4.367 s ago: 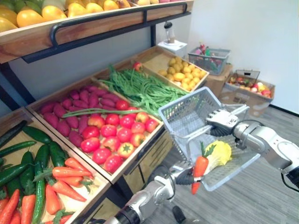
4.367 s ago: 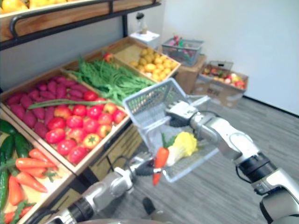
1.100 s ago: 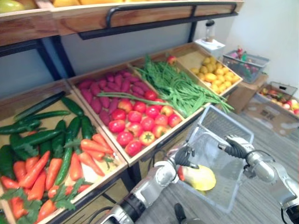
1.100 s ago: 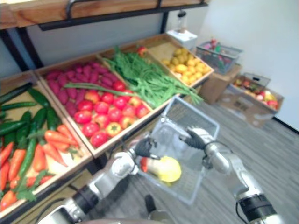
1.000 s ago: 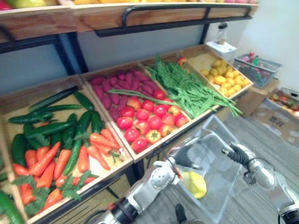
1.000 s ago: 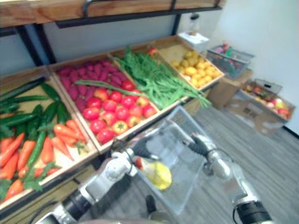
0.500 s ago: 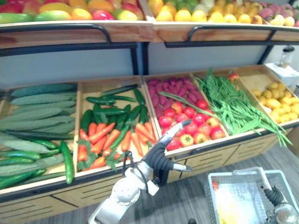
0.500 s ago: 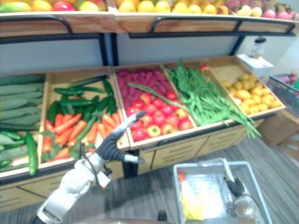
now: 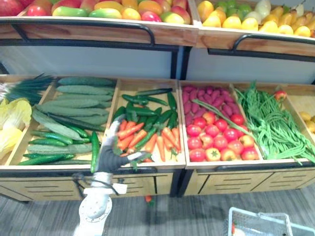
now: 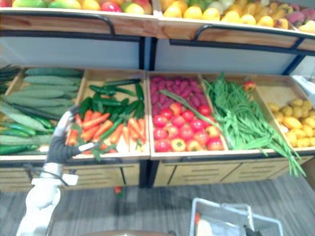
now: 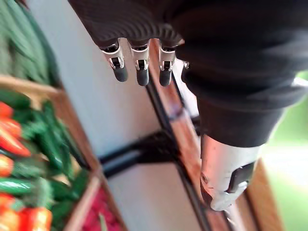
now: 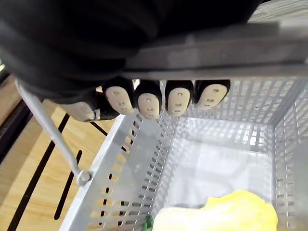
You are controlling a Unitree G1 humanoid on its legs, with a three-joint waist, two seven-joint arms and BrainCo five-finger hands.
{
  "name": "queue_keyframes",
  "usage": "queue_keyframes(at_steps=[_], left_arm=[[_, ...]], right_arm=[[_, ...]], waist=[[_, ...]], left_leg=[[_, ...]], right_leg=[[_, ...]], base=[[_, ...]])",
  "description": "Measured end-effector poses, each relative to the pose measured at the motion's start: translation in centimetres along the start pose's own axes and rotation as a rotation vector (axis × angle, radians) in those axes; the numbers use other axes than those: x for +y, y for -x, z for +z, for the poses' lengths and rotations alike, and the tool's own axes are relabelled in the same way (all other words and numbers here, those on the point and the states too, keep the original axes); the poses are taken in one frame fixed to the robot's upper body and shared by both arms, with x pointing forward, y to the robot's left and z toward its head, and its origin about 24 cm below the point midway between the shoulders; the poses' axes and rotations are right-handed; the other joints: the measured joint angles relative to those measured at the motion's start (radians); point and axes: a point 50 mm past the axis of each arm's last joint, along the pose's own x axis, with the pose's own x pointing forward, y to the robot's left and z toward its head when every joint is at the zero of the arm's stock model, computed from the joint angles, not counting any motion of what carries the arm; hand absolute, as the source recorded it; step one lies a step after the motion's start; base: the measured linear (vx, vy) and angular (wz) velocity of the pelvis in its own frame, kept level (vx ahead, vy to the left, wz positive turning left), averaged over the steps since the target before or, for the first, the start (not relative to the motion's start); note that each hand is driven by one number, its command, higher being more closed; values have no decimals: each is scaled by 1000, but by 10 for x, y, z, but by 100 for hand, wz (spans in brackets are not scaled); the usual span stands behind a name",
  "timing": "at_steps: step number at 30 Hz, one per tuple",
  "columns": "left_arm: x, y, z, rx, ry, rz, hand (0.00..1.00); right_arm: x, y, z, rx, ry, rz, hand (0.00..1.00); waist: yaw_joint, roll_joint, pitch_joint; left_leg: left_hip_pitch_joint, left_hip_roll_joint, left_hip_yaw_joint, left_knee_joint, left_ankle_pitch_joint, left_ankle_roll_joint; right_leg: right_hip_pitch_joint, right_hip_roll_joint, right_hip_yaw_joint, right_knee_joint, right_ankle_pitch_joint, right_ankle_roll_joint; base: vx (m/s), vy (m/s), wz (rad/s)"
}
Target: Pick vegetable in the basket
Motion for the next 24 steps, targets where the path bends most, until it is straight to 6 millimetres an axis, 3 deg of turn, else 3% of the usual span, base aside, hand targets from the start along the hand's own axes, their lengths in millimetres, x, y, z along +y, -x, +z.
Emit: queue_keyframes(at_steps=[6,12,16,19,24], left_arm=[[42,44,-85,457,-222,224,0],[58,92,-130,759,-358,350,0],[49,147,-162,1049,-269,425,0],[35,206,-179,1329,-80,572,0],[-10,258,-184,1615,203,624,0]], right_arm=[[21,8,-17,45,-36,27,100],[34,17,-30,66,-110,22,100],[44,21,-33,80,-160,18,100],[49,23,-36,97,-182,19,100],[56,21,-35,139,-222,33,100]], waist=[[-4,4,-9],[-5,7,-22],[-14,19,-28],[-25,19,-35],[-39,24,-34]], left_leg=[[11,-14,-7,-15,0,4],[20,-19,-32,-45,8,8],[23,-27,-52,-56,11,10],[39,-29,-50,-79,14,10],[49,-29,-39,-74,13,5]], right_leg=[[16,-12,-13,-6,-7,-11],[39,-19,-56,-6,-25,-10],[51,-26,-75,-7,-33,-3],[51,-26,-72,-9,-37,-3],[51,-21,-54,-23,-37,-4]], base=[[-5,7,6],[11,-2,17],[25,2,14],[55,3,-1],[59,-3,-9]])
